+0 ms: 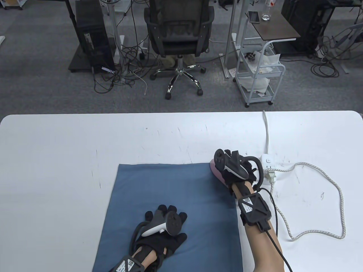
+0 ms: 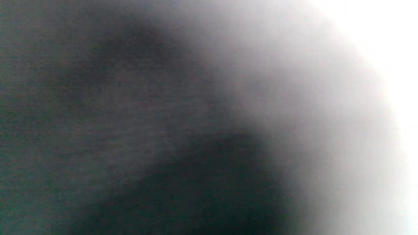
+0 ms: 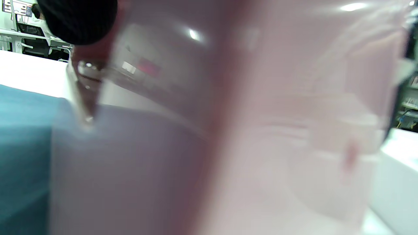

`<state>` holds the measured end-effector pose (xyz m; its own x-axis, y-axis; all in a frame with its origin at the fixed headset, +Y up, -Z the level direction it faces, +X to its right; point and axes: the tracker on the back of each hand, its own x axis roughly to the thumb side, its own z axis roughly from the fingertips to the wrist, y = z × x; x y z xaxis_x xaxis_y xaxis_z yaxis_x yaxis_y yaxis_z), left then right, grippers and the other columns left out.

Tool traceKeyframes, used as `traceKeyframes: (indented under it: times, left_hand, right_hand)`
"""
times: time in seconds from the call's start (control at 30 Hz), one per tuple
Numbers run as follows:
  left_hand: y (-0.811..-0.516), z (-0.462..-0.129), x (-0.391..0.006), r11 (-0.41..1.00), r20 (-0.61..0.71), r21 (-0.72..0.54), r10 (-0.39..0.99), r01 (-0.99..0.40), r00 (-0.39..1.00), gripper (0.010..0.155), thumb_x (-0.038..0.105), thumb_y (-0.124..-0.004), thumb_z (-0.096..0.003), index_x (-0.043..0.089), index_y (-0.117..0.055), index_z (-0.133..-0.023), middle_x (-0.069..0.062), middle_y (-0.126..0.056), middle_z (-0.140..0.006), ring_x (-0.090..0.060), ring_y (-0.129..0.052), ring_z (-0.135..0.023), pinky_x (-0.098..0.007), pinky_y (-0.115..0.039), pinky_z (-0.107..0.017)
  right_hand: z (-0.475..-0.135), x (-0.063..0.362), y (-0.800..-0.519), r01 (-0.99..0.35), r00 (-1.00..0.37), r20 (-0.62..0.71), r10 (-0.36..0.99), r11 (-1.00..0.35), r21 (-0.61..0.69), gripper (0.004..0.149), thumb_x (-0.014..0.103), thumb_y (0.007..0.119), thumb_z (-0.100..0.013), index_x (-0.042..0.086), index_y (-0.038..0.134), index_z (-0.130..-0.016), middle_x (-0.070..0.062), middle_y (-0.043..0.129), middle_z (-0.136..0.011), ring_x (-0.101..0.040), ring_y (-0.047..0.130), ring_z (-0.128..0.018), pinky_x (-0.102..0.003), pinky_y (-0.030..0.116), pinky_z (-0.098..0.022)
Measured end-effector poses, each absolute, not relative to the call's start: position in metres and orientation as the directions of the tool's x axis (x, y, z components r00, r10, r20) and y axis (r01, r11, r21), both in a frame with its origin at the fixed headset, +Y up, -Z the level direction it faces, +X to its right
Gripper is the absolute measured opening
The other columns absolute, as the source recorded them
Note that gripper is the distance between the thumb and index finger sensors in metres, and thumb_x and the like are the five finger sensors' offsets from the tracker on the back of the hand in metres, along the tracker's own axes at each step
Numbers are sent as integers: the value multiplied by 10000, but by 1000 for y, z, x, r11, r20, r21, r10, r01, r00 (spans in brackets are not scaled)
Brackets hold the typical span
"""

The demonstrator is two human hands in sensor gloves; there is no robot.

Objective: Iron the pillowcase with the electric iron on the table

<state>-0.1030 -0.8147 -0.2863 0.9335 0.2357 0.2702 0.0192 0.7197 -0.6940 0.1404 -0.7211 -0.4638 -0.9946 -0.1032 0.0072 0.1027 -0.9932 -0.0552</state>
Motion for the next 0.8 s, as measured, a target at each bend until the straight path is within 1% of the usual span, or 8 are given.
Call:
traceKeyframes:
  times: [0.1,0.23,0.33,0.47,0.5,0.57,0.63,0.8]
  left_hand:
    - [-815,-286,-103,720,270,-694,236,19,934,733,655,-328,-457,469,190,-941,52,373,-973,-317,372,-897,-686,161,-600]
    - [-815,-286,-103,720,270,-694,234,20,934,734,655,-328,-457,468,192,-941,51,373,-973,-318,372,-897,-686,161,-600]
    - [-815,-286,-103,720,270,-694,234,20,934,733,655,-328,-457,469,191,-940,53,372,-973,-318,371,-898,-686,161,-600]
    - [-815,-286,-103,720,270,-693,234,20,934,733,655,-328,-457,469,191,-940,53,372,-974,-318,371,-898,-686,161,-600]
    - [-815,-287,-103,720,270,-693,234,20,934,734,655,-328,-458,468,191,-941,51,372,-974,-319,371,-898,-686,161,-600]
    - [-815,-287,-103,721,270,-693,233,21,934,733,654,-329,-457,469,189,-941,52,371,-975,-318,370,-899,-686,160,-601]
    - [-815,-287,-103,721,271,-693,234,20,934,734,655,-328,-457,469,192,-941,51,372,-974,-319,371,-898,-686,160,-601]
    - [-815,-287,-103,721,271,-693,232,22,934,734,655,-326,-457,468,193,-940,53,373,-974,-318,372,-898,-686,162,-602]
  right_hand:
    - [-452,136,-714,76,-995,61,-80,-994,-74,682,536,722,-447,147,626,-998,73,939,-505,-85,962,-287,-380,902,-390]
    - [-419,120,-705,27,-981,190,-38,-998,-61,683,534,722,-451,142,624,-1003,67,939,-511,-91,962,-292,-384,898,-396]
    - [-395,108,-708,42,-960,274,-51,-998,-41,684,536,720,-453,145,622,-1005,70,939,-513,-88,962,-296,-384,899,-397]
    - [-378,100,-719,64,-942,329,-69,-998,-26,683,537,719,-452,148,622,-1005,73,939,-512,-87,962,-298,-383,899,-399]
    - [-377,99,-724,75,-940,332,-80,-997,-29,682,536,719,-452,147,624,-1005,70,939,-514,-88,962,-298,-383,899,-398]
    - [-376,98,-725,93,-939,323,-117,-992,-88,682,532,723,-450,142,630,-1001,67,938,-506,-92,959,-292,-387,897,-394]
    - [-380,97,-727,163,-933,298,-201,-976,-147,691,542,695,-454,137,616,-1009,76,933,-507,-81,955,-294,-379,899,-396]
    - [-414,101,-730,265,-941,157,-299,-942,-206,701,550,655,-464,135,591,-1026,80,929,-517,-71,951,-303,-375,898,-405]
